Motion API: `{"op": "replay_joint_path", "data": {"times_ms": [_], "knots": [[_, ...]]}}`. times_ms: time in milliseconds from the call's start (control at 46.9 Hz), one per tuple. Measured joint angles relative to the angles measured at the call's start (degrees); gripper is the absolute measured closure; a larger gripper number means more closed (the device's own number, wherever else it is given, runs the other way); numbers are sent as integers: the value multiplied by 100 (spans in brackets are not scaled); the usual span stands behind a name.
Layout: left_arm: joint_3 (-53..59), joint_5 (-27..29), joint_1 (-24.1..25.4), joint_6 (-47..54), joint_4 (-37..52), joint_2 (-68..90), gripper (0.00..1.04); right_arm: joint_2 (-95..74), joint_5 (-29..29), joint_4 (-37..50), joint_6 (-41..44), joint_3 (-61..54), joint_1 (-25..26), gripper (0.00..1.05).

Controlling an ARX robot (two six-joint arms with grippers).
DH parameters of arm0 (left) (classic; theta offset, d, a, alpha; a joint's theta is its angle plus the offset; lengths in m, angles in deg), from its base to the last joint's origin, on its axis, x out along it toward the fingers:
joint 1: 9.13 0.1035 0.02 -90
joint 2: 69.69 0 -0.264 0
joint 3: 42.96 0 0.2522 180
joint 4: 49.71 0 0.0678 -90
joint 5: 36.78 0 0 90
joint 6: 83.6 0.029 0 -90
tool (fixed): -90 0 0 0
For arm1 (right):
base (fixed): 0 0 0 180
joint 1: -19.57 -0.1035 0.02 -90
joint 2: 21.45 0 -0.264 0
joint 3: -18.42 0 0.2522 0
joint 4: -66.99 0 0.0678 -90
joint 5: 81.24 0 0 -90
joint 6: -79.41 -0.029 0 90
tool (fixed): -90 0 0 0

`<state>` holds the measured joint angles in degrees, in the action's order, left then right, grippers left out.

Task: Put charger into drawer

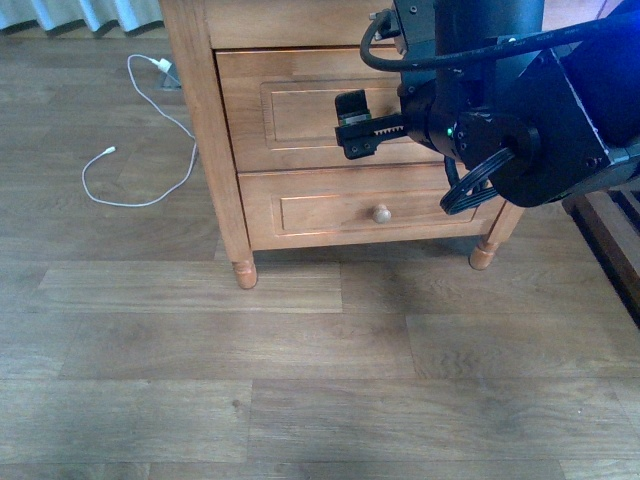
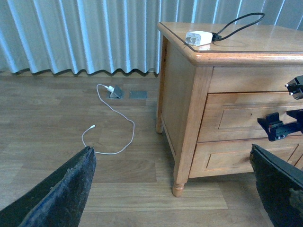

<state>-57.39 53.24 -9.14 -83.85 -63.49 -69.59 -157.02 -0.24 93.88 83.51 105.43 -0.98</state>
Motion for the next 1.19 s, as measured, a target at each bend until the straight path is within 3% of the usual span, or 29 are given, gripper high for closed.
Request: {"op": "replay_joint_path", "data": {"times_ms": [298,490,788,1022,1193], "knots": [[0,0,0,0,0,0,6,-138,-20,-17,15,77,4,8],[0,0,0,0,0,0,6,-181,-63,0,20,105,2,42],[0,0,0,0,0,0,6,-192,-26,35,68,129,-13,80],[0,0,0,0,0,0,6,-83,179,50,57,-66,11,82],[-2,0,0,0,0,0,6,435,492,105,-48,-898,57,82]]}}
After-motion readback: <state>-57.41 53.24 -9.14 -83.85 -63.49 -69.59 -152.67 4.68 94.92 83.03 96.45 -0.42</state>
